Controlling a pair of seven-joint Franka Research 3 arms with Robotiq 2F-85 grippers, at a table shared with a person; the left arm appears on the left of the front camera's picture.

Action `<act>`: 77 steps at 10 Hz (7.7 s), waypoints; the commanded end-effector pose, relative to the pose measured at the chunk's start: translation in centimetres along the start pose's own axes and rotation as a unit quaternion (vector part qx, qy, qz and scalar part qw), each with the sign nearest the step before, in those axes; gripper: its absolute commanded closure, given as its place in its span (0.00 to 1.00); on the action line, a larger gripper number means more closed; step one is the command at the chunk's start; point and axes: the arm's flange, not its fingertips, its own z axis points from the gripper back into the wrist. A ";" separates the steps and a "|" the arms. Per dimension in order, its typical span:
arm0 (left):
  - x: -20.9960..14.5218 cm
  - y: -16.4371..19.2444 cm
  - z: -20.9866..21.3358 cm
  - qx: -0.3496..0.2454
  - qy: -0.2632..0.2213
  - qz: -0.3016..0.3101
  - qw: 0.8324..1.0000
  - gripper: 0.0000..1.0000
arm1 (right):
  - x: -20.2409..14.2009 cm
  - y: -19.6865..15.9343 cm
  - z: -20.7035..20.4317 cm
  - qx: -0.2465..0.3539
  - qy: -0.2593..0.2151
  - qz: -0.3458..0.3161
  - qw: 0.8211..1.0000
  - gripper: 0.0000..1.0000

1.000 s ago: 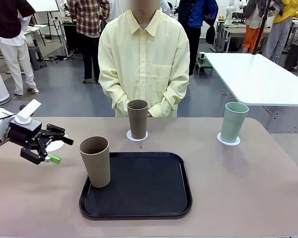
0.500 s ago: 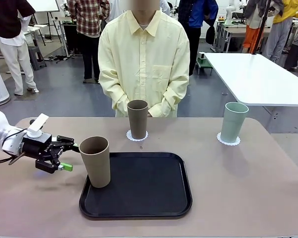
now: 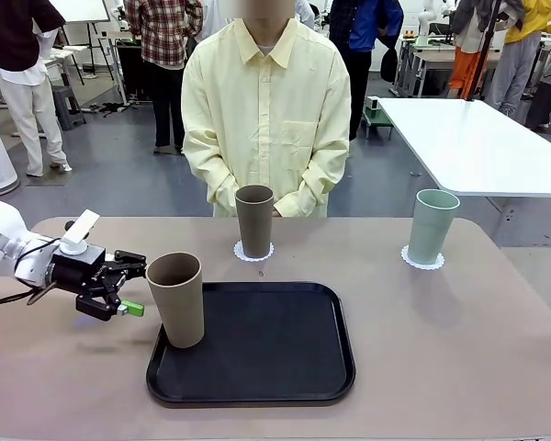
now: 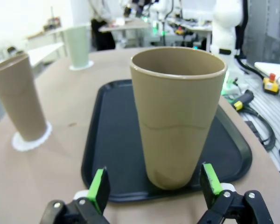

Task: Place coasters on the table and set cups on them.
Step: Take one Reusable plastic cup from the Flat Tray and place it on a coaster set by the human.

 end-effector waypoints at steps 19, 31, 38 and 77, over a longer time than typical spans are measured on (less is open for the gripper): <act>2.1 0.0 -9.2 -0.049 0.013 -0.065 0.997 0.00 | 0.0 0.0 0.0 0.000 0.000 -0.002 1.000 0.00; 17.9 -1.0 1.5 0.037 0.001 0.044 0.998 0.91 | 0.0 0.0 0.0 0.000 0.000 -0.002 1.000 0.00; 17.9 1.1 4.4 0.043 0.001 0.016 0.999 0.16 | 0.0 0.0 0.0 0.000 0.000 -0.002 1.000 0.00; -5.2 12.6 18.0 0.014 -0.043 -0.017 0.999 0.16 | 0.0 0.0 0.0 0.000 0.000 -0.002 1.000 0.00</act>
